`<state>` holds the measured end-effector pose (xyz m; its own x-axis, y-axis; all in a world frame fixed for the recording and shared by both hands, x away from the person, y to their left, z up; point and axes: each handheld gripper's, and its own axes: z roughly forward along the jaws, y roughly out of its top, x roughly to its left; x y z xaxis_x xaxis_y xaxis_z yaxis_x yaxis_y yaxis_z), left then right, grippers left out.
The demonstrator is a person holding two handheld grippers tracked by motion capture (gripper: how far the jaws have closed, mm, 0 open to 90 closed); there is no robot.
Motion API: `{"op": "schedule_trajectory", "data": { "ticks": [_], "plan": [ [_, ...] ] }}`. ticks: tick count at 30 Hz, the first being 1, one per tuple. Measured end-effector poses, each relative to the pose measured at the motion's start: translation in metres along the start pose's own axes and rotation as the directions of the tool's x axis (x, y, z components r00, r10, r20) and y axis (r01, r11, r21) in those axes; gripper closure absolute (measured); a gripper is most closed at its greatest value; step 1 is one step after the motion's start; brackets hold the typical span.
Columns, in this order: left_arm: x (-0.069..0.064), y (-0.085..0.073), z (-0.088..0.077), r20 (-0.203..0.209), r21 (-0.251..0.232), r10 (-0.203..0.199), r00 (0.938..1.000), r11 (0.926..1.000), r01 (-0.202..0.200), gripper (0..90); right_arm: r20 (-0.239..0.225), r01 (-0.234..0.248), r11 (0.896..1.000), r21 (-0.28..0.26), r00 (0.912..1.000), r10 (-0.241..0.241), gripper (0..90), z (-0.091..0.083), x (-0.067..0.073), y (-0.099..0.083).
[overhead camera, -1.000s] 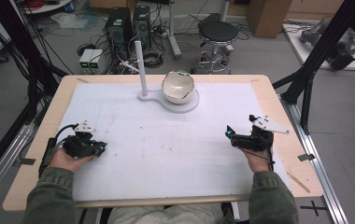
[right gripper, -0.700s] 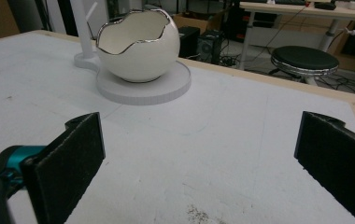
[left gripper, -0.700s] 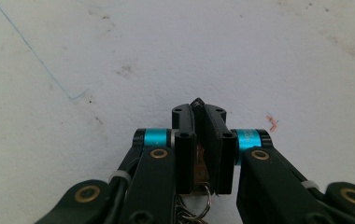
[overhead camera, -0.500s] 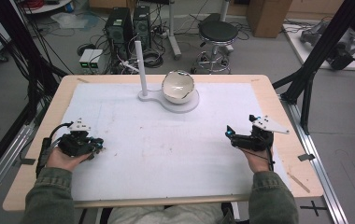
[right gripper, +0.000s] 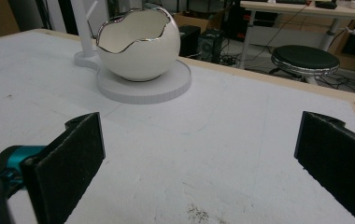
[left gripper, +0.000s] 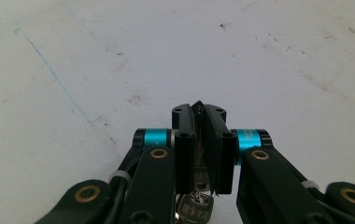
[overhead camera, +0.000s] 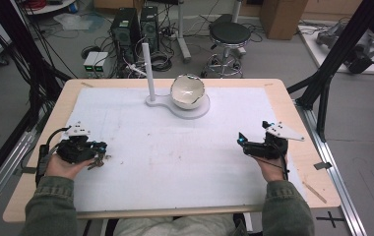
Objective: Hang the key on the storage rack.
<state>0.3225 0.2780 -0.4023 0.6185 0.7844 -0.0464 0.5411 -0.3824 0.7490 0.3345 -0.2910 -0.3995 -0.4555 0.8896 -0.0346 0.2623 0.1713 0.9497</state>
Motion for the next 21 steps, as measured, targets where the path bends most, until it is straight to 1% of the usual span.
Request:
{"op": "schedule_trajectory", "data": {
  "ticks": [3, 5, 10, 11, 13, 14, 19, 20, 21],
  "plan": [
    [0.001, 0.0, -0.001, -0.002, -0.008, -0.002, 1.0, 1.0, 0.001, 82.5, 0.001, 0.001, 1.0, 0.001, 1.0, -0.001, 0.6, 0.0, 0.0, 0.0],
    [0.001, 0.001, -0.002, -0.001, -0.022, -0.011, 0.9999, 0.9997, 0.011, 82.5, 0.005, -0.001, 1.0, -0.002, 1.0, 0.001, 0.6, 0.0, 0.0, 0.0],
    [0.001, 0.003, -0.006, -0.004, -0.041, -0.012, 0.9999, 0.9991, 0.012, 82.5, 0.012, 0.0, 1.0, -0.004, 0.9999, 0.0, 0.6, -0.001, -0.001, 0.0],
    [0.0, 0.005, -0.009, -0.005, -0.051, -0.009, 1.0, 0.9986, 0.008, 82.5, 0.014, 0.001, 1.0, -0.007, 0.9999, -0.001, 0.6, -0.001, -0.001, 0.0],
    [0.001, 0.005, -0.01, -0.006, -0.052, -0.004, 1.0, 0.9986, 0.004, 82.5, 0.012, -0.002, 1.0, -0.001, 0.9999, 0.002, 0.6, -0.001, 0.0, 0.0],
    [0.001, 0.006, -0.011, -0.009, -0.063, -0.007, 0.9999, 0.998, 0.007, 82.5, 0.012, 0.0, 1.0, 0.0, 0.9999, 0.0, 0.6, -0.001, 0.0, 0.0],
    [0.002, 0.009, -0.012, -0.01, -0.071, -0.014, 0.9999, 0.9974, 0.014, 82.5, 0.012, 0.001, 1.0, 0.002, 0.9999, -0.001, 0.6, -0.001, 0.0, 0.0],
    [0.002, 0.011, -0.013, -0.012, -0.071, -0.014, 0.9998, 0.9974, 0.013, 82.5, 0.012, 0.001, 1.0, 0.001, 0.9999, -0.001, 0.6, -0.001, -0.001, 0.0],
    [0.002, 0.013, -0.014, -0.015, -0.071, -0.004, 0.9999, 0.9975, 0.003, 82.5, 0.013, 0.004, 1.0, 0.001, 0.9999, -0.004, 0.6, -0.001, 0.0, 0.0]
  ]
}}
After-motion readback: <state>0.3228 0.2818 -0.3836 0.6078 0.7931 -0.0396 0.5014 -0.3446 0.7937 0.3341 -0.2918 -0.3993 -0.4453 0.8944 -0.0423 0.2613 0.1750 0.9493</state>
